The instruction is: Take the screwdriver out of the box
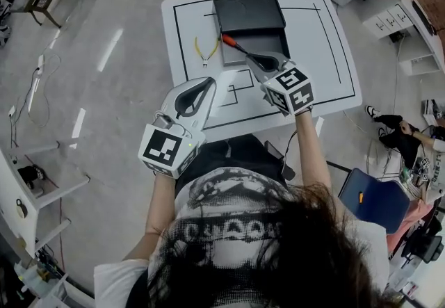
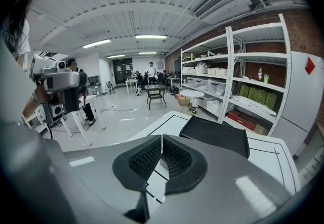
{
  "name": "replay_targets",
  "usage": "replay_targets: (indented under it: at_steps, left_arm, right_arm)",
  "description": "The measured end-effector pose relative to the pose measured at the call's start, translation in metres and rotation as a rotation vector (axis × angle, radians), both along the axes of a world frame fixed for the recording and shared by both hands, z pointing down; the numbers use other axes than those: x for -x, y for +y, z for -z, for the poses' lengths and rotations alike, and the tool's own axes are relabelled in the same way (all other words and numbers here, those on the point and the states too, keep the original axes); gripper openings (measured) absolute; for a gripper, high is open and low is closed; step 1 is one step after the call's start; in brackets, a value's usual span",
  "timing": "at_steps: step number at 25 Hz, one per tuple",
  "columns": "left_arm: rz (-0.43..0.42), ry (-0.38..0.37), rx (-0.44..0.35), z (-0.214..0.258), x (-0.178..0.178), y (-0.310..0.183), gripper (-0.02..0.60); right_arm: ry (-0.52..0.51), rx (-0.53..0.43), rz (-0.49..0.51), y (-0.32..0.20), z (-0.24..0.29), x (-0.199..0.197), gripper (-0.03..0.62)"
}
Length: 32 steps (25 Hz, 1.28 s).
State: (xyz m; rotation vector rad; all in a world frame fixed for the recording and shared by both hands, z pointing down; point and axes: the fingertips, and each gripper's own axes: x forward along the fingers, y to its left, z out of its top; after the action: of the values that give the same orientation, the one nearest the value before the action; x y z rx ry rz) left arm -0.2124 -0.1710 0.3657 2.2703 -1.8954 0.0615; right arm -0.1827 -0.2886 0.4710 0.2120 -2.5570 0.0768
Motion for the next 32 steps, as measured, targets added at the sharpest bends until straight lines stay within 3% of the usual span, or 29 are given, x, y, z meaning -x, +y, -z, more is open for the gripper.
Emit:
replay_targets:
  at_steps: [20,32]
  left_arm:
    - [0.268,0.007,0.022,-0.005,0.017,-0.037,0.0]
    - [0.401,0.005,0.04,-0.013,0.02,-0.02,0.0]
  right_arm:
    - [0.274,0.065,0.253,-0.072,-0.108,0.053,0.068]
    - [0.42,0.046,0.29,-0.081,-0.167,0.066,0.151]
